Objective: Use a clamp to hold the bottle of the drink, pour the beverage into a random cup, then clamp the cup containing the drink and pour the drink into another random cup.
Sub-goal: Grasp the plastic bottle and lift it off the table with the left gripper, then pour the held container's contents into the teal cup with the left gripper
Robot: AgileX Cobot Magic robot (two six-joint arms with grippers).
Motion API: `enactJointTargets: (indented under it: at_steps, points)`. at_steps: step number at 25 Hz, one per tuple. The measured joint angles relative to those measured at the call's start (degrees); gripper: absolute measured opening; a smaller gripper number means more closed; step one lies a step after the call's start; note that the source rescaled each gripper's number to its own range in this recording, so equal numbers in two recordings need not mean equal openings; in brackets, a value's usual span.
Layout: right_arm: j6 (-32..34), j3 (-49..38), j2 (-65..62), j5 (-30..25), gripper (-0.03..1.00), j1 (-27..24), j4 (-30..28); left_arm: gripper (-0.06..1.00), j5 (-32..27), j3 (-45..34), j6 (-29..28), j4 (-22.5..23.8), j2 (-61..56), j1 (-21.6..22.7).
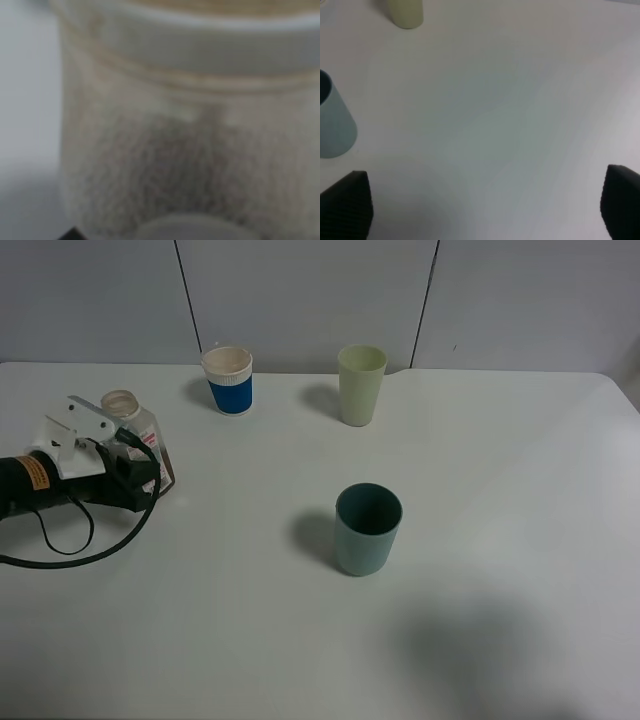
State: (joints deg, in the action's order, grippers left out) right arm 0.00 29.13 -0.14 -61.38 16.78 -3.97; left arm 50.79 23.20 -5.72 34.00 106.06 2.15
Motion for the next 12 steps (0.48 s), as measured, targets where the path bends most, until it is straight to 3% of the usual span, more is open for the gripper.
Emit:
enactJointTargets:
  at_steps: [2,5,7,11,12]
  points:
    - [0.0,0.0,0.0,0.0,0.74,0.0,0.0,0.01,-1.3,-0.5,0.6,-6.2,-1.2,-1.4]
    - [0.0,0.0,0.0,0.0,0.74,0.0,0.0,0.01,-3.7,-0.7,4.4,-19.6,-4.0,-4.9]
    - [0.0,0.0,0.0,0.0,0.74,0.0,0.0,0.01,-5.3,-0.7,8.4,-27.8,-5.3,-7.2]
    - [0.0,0.0,0.0,0.0,0.74,0.0,0.0,0.01,-7.2,-0.7,21.7,-46.4,-7.9,-12.7]
    - [0.0,0.0,0.0,0.0,0.74,0.0,0.0,0.01,-7.2,-0.7,21.7,-46.4,-7.9,-12.7]
